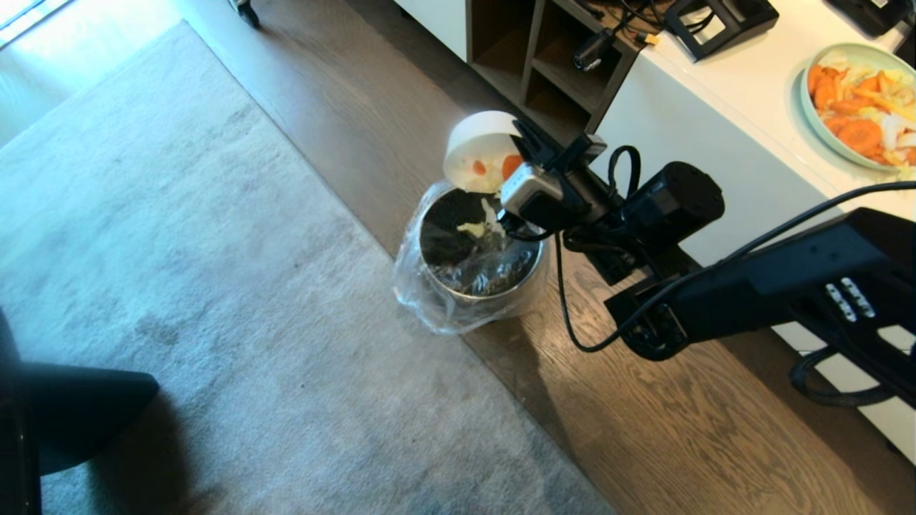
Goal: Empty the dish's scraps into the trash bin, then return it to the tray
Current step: Pour the leftover food from the bowl into the trash can
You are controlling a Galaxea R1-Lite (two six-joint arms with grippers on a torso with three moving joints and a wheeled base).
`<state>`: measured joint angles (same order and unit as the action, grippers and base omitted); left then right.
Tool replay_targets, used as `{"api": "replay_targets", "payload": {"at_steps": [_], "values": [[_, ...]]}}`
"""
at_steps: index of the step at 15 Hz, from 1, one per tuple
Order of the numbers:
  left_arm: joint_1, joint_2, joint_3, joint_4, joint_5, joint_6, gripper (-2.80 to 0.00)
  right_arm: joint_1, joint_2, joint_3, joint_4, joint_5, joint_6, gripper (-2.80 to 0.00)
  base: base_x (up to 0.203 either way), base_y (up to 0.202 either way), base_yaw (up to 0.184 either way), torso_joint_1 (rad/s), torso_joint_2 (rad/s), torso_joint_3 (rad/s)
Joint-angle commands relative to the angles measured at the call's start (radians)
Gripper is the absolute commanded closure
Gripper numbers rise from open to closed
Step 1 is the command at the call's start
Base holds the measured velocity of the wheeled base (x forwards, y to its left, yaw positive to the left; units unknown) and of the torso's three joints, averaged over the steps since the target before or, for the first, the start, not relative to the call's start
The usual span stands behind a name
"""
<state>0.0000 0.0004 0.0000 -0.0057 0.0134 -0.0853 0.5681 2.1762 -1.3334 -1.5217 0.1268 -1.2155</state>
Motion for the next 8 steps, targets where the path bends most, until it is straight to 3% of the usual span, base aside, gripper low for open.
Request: {"api": "replay_targets", "payload": {"at_steps": [1,5,8], "values": [[0.0,0.0,0.0,0.0,0.0,-0.001,0.0,-0.008,0.004,-0.01,-0.046,0.047,-0.027,0.0,0.0,0.0,0.0,0.0,0.0,0.0],[0.0,0.0,0.0,0.0,0.0,-0.001,0.0,-0.018,0.008,-0.025,-0.046,0.123,-0.065,0.0,0.0,0.0,0.0,0.0,0.0,0.0],[0.0,0.0,0.0,0.0,0.0,-0.001,0.0,-0.018,0.007,-0.153,-0.046,0.165,-0.076,0.0,0.0,0.0,0.0,0.0,0.0,0.0]]}}
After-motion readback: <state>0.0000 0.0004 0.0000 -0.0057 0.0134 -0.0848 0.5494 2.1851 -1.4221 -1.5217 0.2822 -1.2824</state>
